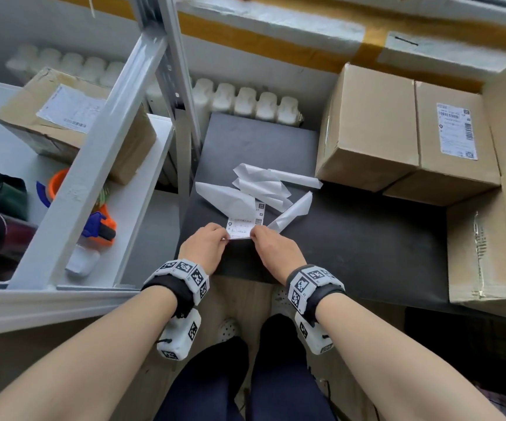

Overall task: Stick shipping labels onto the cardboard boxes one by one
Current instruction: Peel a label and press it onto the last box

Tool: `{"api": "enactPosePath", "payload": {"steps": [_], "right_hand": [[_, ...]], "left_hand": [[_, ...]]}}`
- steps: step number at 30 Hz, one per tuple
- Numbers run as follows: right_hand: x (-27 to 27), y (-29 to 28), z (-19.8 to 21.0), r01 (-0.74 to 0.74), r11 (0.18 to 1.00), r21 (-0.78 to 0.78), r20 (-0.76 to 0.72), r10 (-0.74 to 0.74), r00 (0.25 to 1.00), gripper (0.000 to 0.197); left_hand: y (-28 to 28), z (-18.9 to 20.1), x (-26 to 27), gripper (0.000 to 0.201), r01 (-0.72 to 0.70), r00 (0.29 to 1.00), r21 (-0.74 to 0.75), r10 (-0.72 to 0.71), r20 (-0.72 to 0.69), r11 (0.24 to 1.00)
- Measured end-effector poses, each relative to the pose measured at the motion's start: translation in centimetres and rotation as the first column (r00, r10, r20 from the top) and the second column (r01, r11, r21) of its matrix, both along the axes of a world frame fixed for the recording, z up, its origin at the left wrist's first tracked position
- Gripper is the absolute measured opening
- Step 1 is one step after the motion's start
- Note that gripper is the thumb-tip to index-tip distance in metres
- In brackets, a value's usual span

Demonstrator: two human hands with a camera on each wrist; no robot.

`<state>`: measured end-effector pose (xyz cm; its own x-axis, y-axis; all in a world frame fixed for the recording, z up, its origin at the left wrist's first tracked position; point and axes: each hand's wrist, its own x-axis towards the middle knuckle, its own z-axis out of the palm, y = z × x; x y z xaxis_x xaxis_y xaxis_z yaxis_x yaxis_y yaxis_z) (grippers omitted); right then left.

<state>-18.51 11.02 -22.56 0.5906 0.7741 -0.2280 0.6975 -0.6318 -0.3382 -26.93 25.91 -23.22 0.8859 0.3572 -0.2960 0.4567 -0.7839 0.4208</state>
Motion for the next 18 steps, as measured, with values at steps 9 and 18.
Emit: {"api": "enactPosePath", "payload": {"steps": [9,18], "right_hand": [[3.4,-0.4,4.6,0.225,0.941,0.254,-0.009,-0.231,0.973,0.021],[9.0,-0.6,9.2,0.483,0.772,0.414,-0.258,-0.41,0.875,0.017]], "left_hand": [[-0.2,5.7,4.9,0.027,-0.088,0.987,-0.073,0.097,0.13,0.993],[-2.1,10.5,10.2,0.026,-0.192,0.945,-0.293,0.257,0.202,0.937]]}}
